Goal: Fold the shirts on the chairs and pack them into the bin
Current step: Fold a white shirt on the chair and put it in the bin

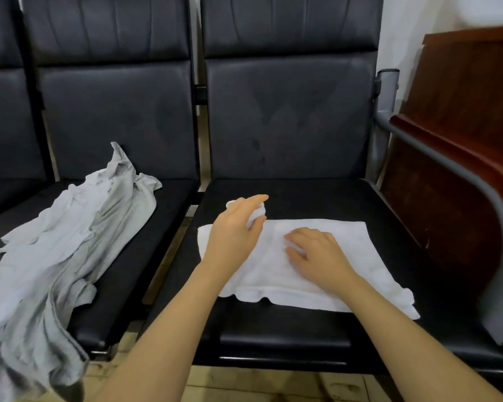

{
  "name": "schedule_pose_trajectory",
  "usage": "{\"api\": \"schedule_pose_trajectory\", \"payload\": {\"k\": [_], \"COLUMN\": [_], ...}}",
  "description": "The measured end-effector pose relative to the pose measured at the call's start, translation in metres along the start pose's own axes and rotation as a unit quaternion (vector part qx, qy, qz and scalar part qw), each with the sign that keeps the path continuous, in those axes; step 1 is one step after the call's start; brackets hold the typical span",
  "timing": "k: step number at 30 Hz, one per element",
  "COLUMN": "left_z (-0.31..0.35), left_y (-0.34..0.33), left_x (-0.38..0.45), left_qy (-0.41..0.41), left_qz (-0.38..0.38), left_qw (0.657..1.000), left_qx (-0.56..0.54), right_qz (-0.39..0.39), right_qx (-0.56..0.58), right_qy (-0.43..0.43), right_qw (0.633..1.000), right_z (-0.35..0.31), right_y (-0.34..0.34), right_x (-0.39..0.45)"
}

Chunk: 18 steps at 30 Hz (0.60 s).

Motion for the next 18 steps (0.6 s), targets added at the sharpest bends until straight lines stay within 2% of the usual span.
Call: {"api": "schedule_pose_trajectory", "payload": {"k": [2, 5, 10, 13, 16, 18], "left_z": [0.023, 0.058, 0.097, 0.115, 0.131, 0.139], "left_y": [-0.013, -0.032, -0.062, -0.073, -0.082, -0.09], "left_x": [0.002, 0.004, 0.01, 0.017, 0.023, 0.026], "left_qy": [-0.019, -0.096, -0.107, -0.104, -0.106, -0.104], "left_qz": [-0.015, -0.006, -0.013, 0.01, 0.026, 0.01], "left_qw": [1.0, 0.995, 0.994, 0.994, 0.994, 0.995], "left_qx": [-0.003, 0.027, 0.013, -0.018, -0.015, -0.008], "right_qz": [-0.004, 0.014, 0.021, 0.045, 0.141, 0.195], "right_qx": [-0.009, -0.016, -0.057, 0.039, 0.199, 0.254], "right_qy": [-0.037, -0.085, -0.129, -0.156, -0.171, -0.178], "right_qw": [0.999, 0.996, 0.99, 0.986, 0.955, 0.931], "right_z": [0.019, 0.045, 0.071, 0.082, 0.084, 0.085], "right_y": [0.019, 0.047, 0.068, 0.067, 0.076, 0.083], "right_x": [-0.011, -0.026, -0.048, -0.054, -0.061, -0.065]}}
Point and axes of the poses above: each hand's wrist, its own x-axis towards the middle knuckle, its own y-axis out of the back of the hand, z = x × y, the point moved 5 cm from there along x, towards the middle knuckle, and after that the axes turned 14 degrees about x, right-handed, at the moved point
